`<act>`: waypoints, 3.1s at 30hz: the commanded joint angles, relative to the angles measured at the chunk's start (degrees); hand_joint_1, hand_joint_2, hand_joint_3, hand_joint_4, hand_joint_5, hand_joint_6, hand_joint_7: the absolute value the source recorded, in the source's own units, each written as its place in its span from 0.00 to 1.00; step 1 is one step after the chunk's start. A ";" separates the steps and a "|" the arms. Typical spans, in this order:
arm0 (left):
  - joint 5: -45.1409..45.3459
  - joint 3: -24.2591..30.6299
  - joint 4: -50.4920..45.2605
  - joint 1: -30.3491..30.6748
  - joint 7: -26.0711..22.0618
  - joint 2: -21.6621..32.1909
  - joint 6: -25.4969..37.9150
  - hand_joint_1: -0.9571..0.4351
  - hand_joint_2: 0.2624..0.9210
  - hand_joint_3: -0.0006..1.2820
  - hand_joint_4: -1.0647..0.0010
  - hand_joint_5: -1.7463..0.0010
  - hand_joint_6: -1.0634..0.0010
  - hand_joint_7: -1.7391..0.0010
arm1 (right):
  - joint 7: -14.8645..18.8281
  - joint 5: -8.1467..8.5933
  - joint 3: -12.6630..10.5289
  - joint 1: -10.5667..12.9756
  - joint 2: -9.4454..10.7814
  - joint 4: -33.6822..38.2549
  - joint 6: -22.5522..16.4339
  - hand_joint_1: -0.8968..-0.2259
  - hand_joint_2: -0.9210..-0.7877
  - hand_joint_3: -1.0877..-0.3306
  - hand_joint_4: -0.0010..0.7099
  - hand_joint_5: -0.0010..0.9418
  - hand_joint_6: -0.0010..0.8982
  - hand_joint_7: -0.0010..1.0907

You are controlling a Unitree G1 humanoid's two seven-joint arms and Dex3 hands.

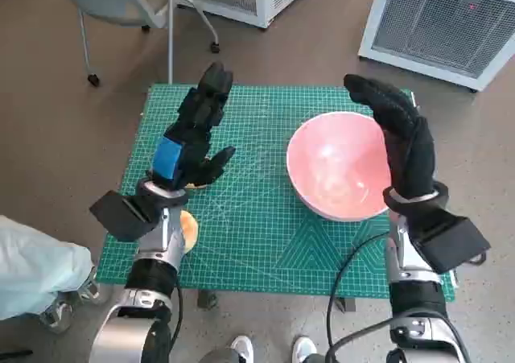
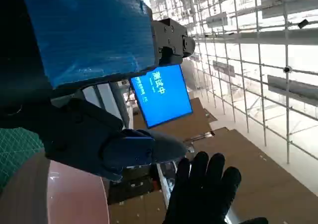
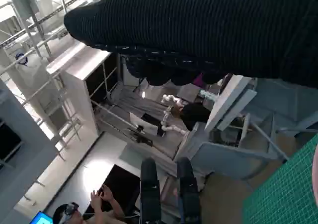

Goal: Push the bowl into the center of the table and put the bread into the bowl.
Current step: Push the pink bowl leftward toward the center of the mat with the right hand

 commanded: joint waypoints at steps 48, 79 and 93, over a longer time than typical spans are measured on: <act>-0.27 -0.17 0.52 -1.62 -0.41 -0.65 0.72 0.21 1.00 0.30 0.95 1.00 0.85 1.00 | 0.97 2.99 -4.04 3.37 -4.30 0.10 -0.13 0.25 0.00 0.41 0.15 0.00 0.00 0.35; -1.44 1.11 2.68 -2.68 -2.31 -1.37 1.56 0.22 1.00 0.30 0.95 1.00 0.85 1.00 | -12.35 3.74 -15.49 -5.58 -5.66 35.92 2.95 0.38 0.00 0.20 0.15 0.00 0.02 0.42; -1.12 1.33 2.04 -2.34 -2.16 -0.89 1.57 0.22 1.00 0.29 0.94 1.00 0.84 0.99 | -7.41 9.93 -21.16 -10.78 -1.95 39.69 16.75 0.42 0.00 0.17 0.14 0.00 0.02 0.35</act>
